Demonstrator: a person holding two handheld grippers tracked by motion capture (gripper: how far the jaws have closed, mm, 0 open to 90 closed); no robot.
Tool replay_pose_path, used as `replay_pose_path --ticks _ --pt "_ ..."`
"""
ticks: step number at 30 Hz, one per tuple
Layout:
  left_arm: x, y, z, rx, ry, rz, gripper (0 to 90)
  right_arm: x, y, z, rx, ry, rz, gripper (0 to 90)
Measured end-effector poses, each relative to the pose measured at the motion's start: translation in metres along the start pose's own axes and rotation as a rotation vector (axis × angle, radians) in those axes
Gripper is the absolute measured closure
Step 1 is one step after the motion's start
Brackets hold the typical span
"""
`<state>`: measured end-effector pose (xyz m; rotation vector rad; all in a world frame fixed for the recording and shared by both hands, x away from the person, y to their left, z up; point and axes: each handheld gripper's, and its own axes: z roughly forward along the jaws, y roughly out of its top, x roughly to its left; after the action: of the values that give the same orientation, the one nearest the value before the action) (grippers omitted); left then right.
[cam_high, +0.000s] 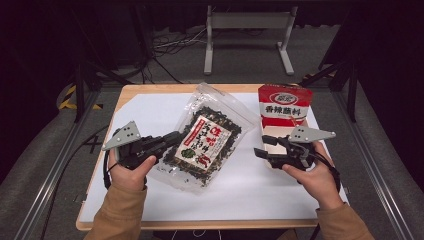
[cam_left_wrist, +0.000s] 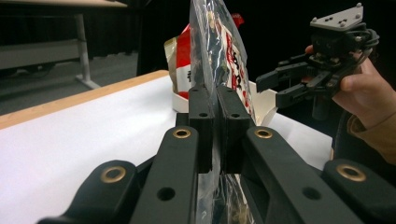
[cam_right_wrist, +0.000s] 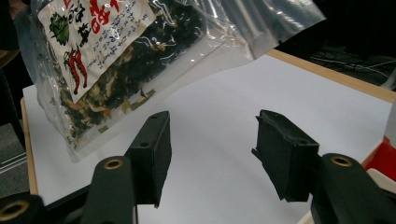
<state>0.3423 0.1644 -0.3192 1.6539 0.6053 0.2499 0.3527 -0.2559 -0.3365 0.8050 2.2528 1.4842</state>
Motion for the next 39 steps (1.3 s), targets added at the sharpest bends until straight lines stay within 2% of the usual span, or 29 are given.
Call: replay_pose_path --ticks 5,10,16,19,24,29,35,39 --pt "-0.002 -0.002 0.003 -0.014 -0.02 0.009 86.1 0.005 0.003 0.008 0.009 0.024 0.011 41.1" --pt "-0.005 -0.004 0.007 -0.026 -0.039 0.011 86.2 0.007 0.008 0.017 -0.017 0.068 0.06 37.4" --pt "-0.007 -0.005 0.009 -0.036 -0.058 0.011 86.4 0.007 0.008 0.032 0.003 0.11 0.08 37.3" --pt "-0.008 -0.005 0.01 -0.046 -0.074 0.015 86.4 0.006 0.008 0.038 -0.015 0.156 0.122 37.2" --pt "-0.008 -0.007 0.012 -0.053 -0.098 0.027 86.2 0.006 0.01 0.04 -0.031 0.177 0.143 37.5" --pt "-0.008 -0.01 0.017 -0.048 -0.114 0.042 85.9 0.006 0.012 0.038 -0.038 0.191 0.158 41.0" --pt "-0.007 -0.011 0.018 -0.05 -0.125 0.043 85.9 0.005 0.016 0.033 -0.073 0.253 0.176 54.4" --pt "-0.004 -0.012 0.016 -0.052 -0.12 0.034 86.0 0.005 0.016 0.031 -0.071 0.289 0.16 61.8"
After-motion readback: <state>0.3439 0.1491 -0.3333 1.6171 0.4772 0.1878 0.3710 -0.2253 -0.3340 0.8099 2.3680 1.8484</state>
